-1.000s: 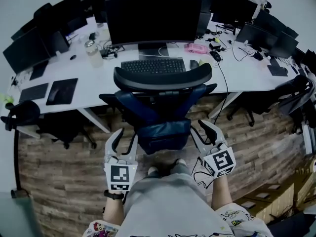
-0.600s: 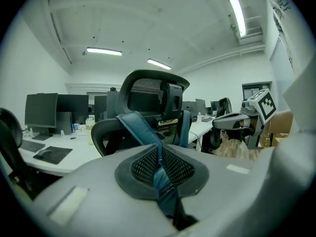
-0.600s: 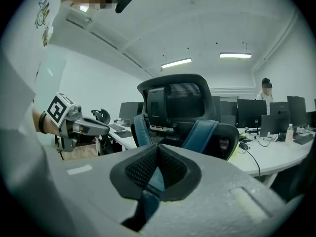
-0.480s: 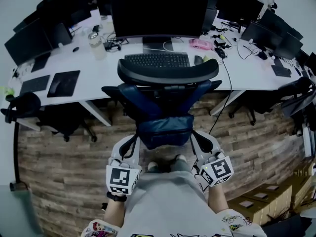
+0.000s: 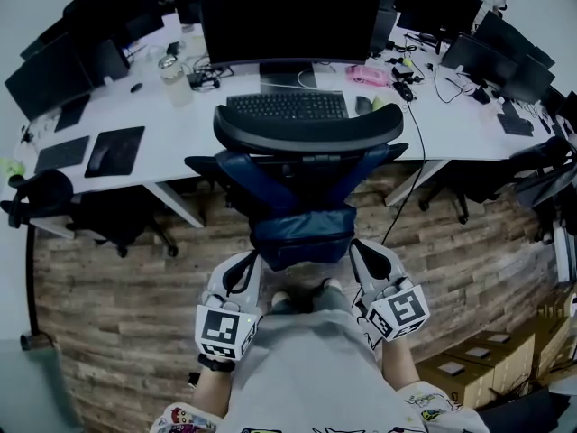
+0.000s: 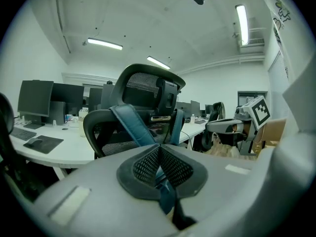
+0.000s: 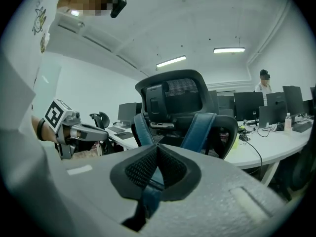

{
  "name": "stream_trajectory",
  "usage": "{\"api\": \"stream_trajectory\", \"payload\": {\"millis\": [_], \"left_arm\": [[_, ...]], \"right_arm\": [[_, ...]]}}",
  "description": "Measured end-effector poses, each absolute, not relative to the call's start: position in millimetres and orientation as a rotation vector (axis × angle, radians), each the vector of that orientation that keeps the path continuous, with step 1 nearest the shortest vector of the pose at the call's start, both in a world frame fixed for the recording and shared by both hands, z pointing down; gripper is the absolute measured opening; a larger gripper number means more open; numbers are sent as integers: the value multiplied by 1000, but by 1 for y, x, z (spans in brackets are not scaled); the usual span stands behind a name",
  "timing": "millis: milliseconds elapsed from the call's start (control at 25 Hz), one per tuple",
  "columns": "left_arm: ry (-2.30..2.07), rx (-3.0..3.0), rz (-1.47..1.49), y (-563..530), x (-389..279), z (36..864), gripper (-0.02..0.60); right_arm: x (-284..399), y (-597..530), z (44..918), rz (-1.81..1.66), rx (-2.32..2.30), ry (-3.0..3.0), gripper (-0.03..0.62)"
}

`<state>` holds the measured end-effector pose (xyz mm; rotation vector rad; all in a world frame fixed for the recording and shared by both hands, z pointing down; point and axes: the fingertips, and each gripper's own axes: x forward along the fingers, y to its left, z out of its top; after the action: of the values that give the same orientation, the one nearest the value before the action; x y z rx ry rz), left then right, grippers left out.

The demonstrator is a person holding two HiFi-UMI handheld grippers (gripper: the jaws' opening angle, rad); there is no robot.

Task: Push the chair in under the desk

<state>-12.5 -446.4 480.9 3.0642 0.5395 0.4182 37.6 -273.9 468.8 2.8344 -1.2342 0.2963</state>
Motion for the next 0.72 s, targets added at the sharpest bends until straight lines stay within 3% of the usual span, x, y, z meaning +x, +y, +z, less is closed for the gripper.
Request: {"api": "stream_trajectory", "payload": {"millis": [720], "left_arm": [[521,3061,412,-454,-11,482,11]], "right_arm": [[43,-281,474,309,2800,-1228,2]]}}
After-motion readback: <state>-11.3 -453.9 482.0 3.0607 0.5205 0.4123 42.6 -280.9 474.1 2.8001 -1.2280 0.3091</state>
